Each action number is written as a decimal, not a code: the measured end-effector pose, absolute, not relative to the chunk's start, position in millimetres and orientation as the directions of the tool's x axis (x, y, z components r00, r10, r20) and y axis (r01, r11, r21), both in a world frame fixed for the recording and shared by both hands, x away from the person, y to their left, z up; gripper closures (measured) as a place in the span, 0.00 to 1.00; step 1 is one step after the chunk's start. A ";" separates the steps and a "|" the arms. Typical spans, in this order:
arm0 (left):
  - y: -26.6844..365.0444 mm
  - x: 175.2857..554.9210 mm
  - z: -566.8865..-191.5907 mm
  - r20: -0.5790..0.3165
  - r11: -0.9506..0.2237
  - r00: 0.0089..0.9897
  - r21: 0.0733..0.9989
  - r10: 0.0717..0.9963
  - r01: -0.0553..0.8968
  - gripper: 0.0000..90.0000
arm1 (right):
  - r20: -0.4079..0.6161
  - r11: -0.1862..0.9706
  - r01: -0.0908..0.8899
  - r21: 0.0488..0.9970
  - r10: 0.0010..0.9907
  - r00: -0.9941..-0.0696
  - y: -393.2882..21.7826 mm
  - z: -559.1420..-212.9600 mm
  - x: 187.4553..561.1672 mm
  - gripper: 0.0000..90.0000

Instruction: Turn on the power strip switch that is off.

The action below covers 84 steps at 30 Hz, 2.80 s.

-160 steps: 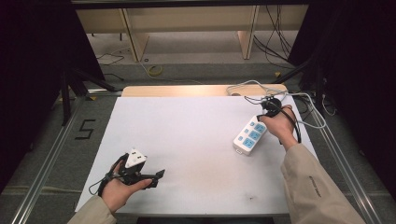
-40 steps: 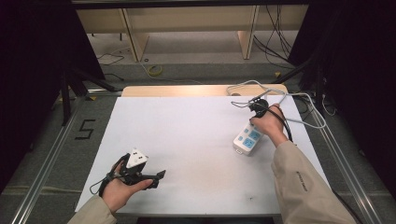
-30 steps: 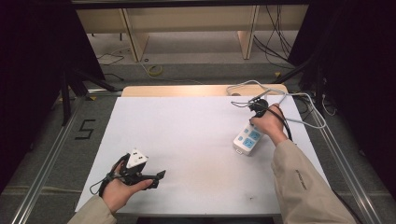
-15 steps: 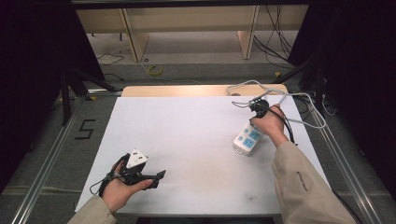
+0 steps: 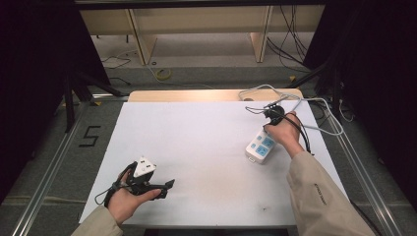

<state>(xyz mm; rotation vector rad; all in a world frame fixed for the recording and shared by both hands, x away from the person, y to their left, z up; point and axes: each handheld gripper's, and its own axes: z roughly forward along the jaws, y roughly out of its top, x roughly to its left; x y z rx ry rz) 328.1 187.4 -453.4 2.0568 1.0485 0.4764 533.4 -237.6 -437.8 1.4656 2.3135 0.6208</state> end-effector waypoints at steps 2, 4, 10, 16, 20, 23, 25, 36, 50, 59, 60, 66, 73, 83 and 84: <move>186.9 327.9 -453.6 -0.015 -0.368 0.592 0.771 0.806 0.520 0.18 | -0.043 0.367 0.761 0.534 0.912 -0.409 -238.1 -436.8 531.9 1.00; 186.8 327.8 -453.6 -0.015 -0.368 0.591 0.771 0.806 0.520 0.18 | -0.045 0.366 0.757 0.541 0.912 -0.408 -239.2 -435.5 530.8 1.00; 186.9 328.0 -453.6 -0.013 -0.368 0.590 0.771 0.807 0.520 0.18 | -0.029 0.342 0.748 0.568 0.917 -0.397 -242.6 -430.0 524.9 0.97; 186.6 328.0 -453.7 -0.012 -0.368 0.590 0.771 0.807 0.520 0.18 | -0.020 0.335 0.727 0.599 0.914 -0.405 -246.1 -424.6 516.3 0.92; 186.8 327.9 -453.7 -0.012 -0.369 0.590 0.770 0.807 0.521 0.18 | -0.015 0.330 0.714 0.617 0.913 -0.408 -247.9 -421.6 508.8 0.89; 186.9 328.0 -453.9 -0.014 -0.367 0.588 0.769 0.809 0.523 0.18 | -0.008 0.327 0.703 0.631 0.910 -0.415 -248.7 -421.6 502.3 0.85; 186.7 328.1 -454.2 -0.014 -0.367 0.587 0.770 0.809 0.523 0.18 | -0.008 0.329 0.697 0.637 0.907 -0.421 -249.5 -421.1 498.2 0.84; 187.2 328.1 -454.5 -0.013 -0.368 0.586 0.767 0.810 0.526 0.18 | 0.015 0.317 0.674 0.668 0.898 -0.439 -251.1 -416.6 481.0 0.76; 187.9 327.6 -454.2 -0.013 -0.366 0.584 0.768 0.811 0.526 0.18 | 0.036 0.303 0.640 0.706 0.887 -0.460 -252.2 -418.6 453.2 0.63; 188.5 328.0 -454.1 -0.013 -0.368 0.585 0.765 0.811 0.528 0.18 | 0.037 0.307 0.601 0.738 0.871 -0.491 -260.3 -422.3 429.3 0.52; 188.4 328.0 -454.1 -0.012 -0.369 0.585 0.766 0.811 0.527 0.18 | 0.038 0.308 0.597 0.741 0.868 -0.495 -260.6 -422.8 426.4 0.51; 188.8 327.9 -453.9 -0.012 -0.368 0.583 0.766 0.812 0.528 0.18 | 0.031 0.315 0.543 0.778 0.845 -0.534 -262.7 -423.3 411.8 0.46; 189.1 327.6 -453.8 -0.014 -0.361 0.579 0.770 0.815 0.526 0.18 | 0.054 0.292 0.527 0.798 0.837 -0.545 -268.1 -426.4 398.8 0.40; 188.3 326.8 -453.2 -0.010 -0.359 0.581 0.777 0.814 0.517 0.18 | 0.069 0.269 0.513 0.815 0.834 -0.547 -280.3 -434.1 376.8 0.37; 188.3 326.5 -453.0 -0.012 -0.358 0.580 0.776 0.815 0.519 0.18 | 0.070 0.268 0.513 0.816 0.834 -0.547 -281.4 -434.7 375.1 0.37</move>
